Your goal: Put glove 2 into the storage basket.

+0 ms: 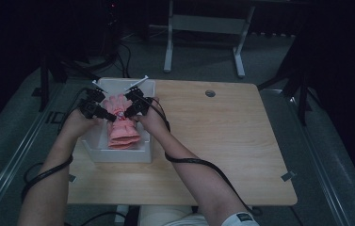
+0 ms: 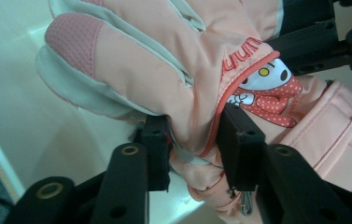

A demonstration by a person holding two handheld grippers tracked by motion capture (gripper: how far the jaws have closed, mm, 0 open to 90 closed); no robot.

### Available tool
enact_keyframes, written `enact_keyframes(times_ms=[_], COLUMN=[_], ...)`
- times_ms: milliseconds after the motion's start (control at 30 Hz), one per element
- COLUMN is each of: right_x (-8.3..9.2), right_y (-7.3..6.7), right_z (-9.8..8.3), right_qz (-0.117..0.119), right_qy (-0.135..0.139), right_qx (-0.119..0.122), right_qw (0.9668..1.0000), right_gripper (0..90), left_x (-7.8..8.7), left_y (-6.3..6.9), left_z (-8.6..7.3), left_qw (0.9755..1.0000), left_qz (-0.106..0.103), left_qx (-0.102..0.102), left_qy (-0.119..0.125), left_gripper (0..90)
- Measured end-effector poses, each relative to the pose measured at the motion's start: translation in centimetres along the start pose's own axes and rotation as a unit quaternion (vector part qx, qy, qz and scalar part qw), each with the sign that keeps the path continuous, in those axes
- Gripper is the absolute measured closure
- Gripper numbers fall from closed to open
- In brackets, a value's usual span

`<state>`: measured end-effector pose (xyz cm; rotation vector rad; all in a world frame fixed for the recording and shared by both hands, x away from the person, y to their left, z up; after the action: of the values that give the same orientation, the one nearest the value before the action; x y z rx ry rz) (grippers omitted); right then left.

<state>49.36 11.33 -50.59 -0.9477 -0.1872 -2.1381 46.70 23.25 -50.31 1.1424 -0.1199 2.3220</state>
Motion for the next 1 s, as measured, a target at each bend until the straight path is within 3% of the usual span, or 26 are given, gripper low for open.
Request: enact_keyframes(times_ms=[133, 300, 367, 567, 733, 1000], right_x=[0.0, 0.0, 0.1, 0.6, 2.5, 6.8], right_y=[0.0, -0.1, -0.2, 0.0, 0.4, 1.3], right_z=[0.1, 0.1, 0.3, 0.4, 1.0, 2.2], right_qz=[0.007, 0.012, 0.017, 0.017, 0.03, 0.049], right_qy=[0.001, 0.004, 0.011, 0.029, 0.058, 0.107], right_qx=[-0.007, 0.0, -0.001, 0.0, 0.003, 0.02], right_qw=[1.0, 0.9999, 0.9998, 0.9994, 0.9979, 0.9928], right_gripper=[62.3, 57.8, 53.8, 51.0, 49.8, 31.5], left_x=[1.1, 2.5, 2.9, 3.8, 4.2, 3.8], left_y=[-0.4, -0.8, -0.9, -0.7, 0.4, 3.8], left_z=[0.3, 0.5, 0.5, 0.6, 1.1, 2.3], left_qw=[0.9991, 0.998, 0.9973, 0.996, 0.9943, 0.9921], left_qz=[0.037, 0.042, 0.054, 0.047, 0.037, 0.025], left_qx=[-0.007, 0.011, 0.01, 0.01, 0.002, -0.034], left_qy=[0.019, 0.046, 0.049, 0.076, 0.1, 0.118], left_gripper=[56.3, 49.6, 46.5, 43.5, 42.4, 37.7])
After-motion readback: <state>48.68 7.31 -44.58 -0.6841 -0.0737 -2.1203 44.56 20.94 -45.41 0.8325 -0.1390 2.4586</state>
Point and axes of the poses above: each handheld gripper's, and its own axes: x roughly backward along the jaws, z roughly out of its top, y roughly to its right, the point moved 7 cm from there along -x, roughly forward along the jaws, and after that the axes turned 12 degrees about y, right-handed, at the moved point
